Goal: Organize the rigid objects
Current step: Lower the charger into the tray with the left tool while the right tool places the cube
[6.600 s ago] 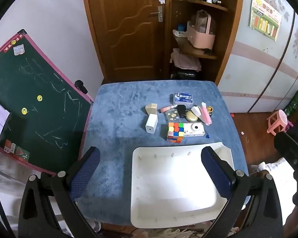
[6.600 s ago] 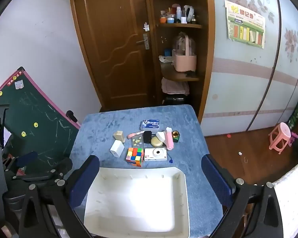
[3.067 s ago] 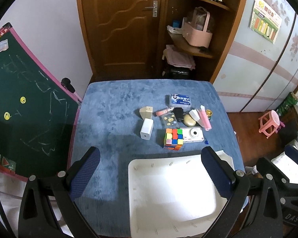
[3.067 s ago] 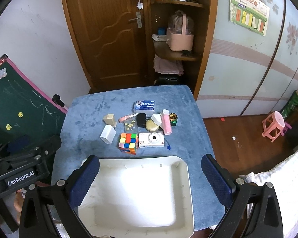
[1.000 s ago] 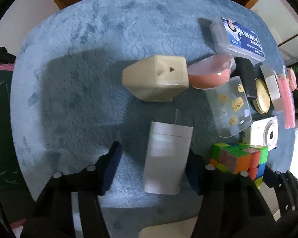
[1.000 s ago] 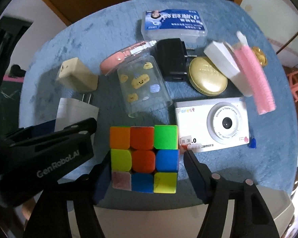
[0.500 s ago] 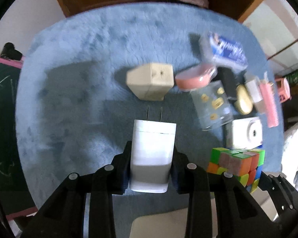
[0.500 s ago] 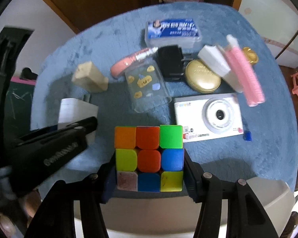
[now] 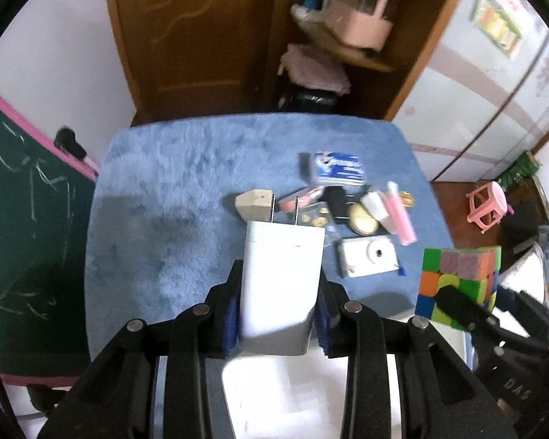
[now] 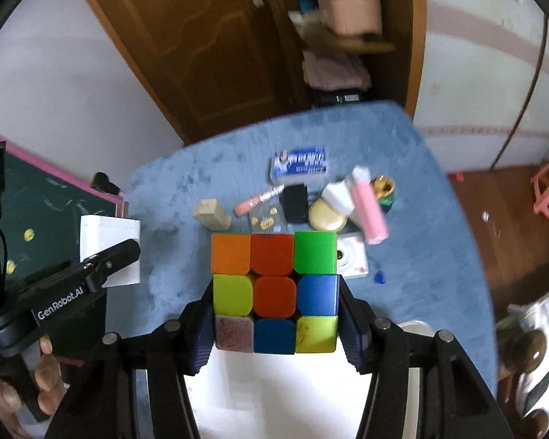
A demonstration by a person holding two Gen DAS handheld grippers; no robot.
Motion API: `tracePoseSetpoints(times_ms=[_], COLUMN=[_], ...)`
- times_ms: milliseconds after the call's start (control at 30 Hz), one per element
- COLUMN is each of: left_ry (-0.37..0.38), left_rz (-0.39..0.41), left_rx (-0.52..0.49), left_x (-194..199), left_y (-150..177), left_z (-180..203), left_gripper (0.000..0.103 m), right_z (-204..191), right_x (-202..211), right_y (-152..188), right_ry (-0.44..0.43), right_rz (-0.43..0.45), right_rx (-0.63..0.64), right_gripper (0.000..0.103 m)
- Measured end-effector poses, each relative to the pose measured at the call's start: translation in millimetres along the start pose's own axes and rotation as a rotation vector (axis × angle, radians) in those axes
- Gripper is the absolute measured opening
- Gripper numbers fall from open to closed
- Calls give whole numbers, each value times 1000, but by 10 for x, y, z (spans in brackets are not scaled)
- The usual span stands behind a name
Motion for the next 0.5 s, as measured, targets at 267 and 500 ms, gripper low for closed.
tracePoseSetpoints(times_ms=[267, 500], left_ry=[23, -50], left_rz=[-76, -123], left_rx=[-25, -94], left_x=[240, -31], left_y=[439, 1011], left_z=[325, 554], left_gripper=[36, 36], right_z=[35, 175], right_x=[525, 226], right_y=[476, 1032], right_ry=[-17, 18], right_rz=[-18, -149], right_rx=[150, 255], right_gripper=[57, 57])
Point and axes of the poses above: each gripper's, at about its wrist camera, not at the fingertips, and x roughly against the way its jaws point, z to its right, y to its underside, the point moved 2 cm from there along -x, roughly the way its jaws point, and after that the axes turned 2 degrees about -y, right-handed, at the moved point
